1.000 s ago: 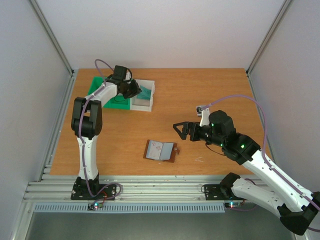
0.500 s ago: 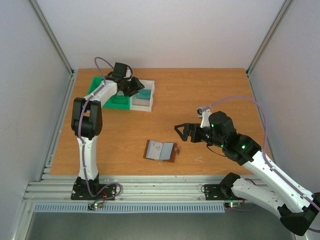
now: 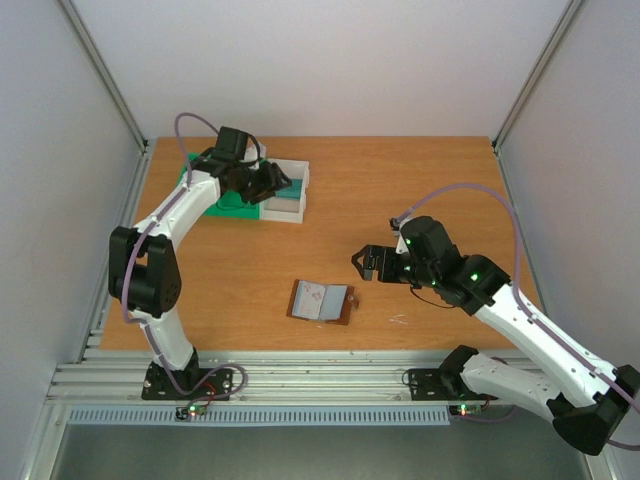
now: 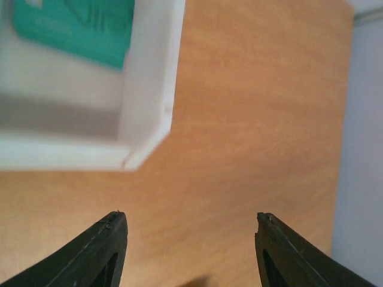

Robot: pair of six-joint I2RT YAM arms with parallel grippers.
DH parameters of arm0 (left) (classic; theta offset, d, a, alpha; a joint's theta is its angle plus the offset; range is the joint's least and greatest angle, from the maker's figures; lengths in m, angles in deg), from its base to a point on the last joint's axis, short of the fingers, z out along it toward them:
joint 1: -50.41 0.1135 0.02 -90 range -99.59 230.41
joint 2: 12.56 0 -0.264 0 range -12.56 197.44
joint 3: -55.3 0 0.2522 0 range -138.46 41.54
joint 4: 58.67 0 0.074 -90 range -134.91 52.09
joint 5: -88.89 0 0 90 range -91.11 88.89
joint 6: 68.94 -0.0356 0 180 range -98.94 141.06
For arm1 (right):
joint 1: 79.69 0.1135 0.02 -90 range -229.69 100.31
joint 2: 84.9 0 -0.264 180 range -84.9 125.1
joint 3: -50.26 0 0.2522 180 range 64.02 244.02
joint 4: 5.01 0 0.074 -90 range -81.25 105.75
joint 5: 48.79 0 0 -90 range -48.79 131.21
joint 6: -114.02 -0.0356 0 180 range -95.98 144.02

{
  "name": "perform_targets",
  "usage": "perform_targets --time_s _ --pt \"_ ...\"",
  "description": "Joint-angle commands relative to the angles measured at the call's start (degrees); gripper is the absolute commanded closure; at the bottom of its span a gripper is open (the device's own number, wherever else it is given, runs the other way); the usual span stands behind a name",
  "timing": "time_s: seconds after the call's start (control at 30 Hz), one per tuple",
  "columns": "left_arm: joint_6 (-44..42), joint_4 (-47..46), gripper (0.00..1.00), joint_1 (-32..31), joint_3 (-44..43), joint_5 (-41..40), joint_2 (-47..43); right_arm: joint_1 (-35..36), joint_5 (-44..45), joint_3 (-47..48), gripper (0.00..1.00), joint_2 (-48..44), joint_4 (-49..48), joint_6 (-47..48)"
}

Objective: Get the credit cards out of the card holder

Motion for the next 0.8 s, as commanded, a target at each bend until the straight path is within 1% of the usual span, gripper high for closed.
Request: perform_targets --time_s 0.0,0.07,0.2,0.3,0.33,0.4,0.47,0.5,0.63,0.73,0.77 --pt "-3.6 2.4 0.41 -4.6 7.4 -2.3 -3.8 -0.1 -5.5 -0.3 0.01 2.1 1.1 1.5" --pt "-2.9 -1.1 0.42 -6.9 12.1 -2.3 -6.1 -0.1 -8.5 -1.3 0.02 3.0 -0.7 1.9" --pt "-0.7 -5.1 0.46 -10.5 19.5 -1.8 -7.8 -0.1 -11.2 -3.0 0.05 4.9 -3.4 1.2" --pt "1.1 -8.9 0.48 -13.5 25.2 -3.1 -9.5 -0.1 -13.9 -4.6 0.11 6.2 -7.2 0.9" --pt "1.8 -9.9 0.49 -14.3 26.9 -3.1 -10.1 0.0 -14.6 -5.1 0.16 6.7 -7.8 0.9" --pt "2.9 -11.6 0.51 -15.7 30.2 -2.9 -11.1 0.0 -15.4 -5.5 0.36 8.1 -9.0 0.8" --pt "3.6 -12.8 0.53 -16.6 33.1 -3.1 -12.3 0.0 -15.5 -6.1 0.49 9.0 -10.2 0.7" --pt "4.0 -13.7 0.54 -16.9 35.2 -3.3 -13.0 0.0 -15.8 -6.4 0.54 9.4 -10.9 0.5" --pt "5.7 -16.7 0.62 -17.2 40.2 -3.3 -15.3 0.0 -17.1 -7.2 0.65 12.0 -13.8 -0.6" --pt "6.9 -18.7 0.75 -17.7 42.9 -3.9 -16.1 0.0 -18.7 -8.6 0.72 14.1 -16.7 -1.8" --pt "7.7 -19.5 0.76 -18.1 43.6 -4.0 -16.3 0.0 -19.1 -9.1 0.74 14.9 -17.7 -2.1"
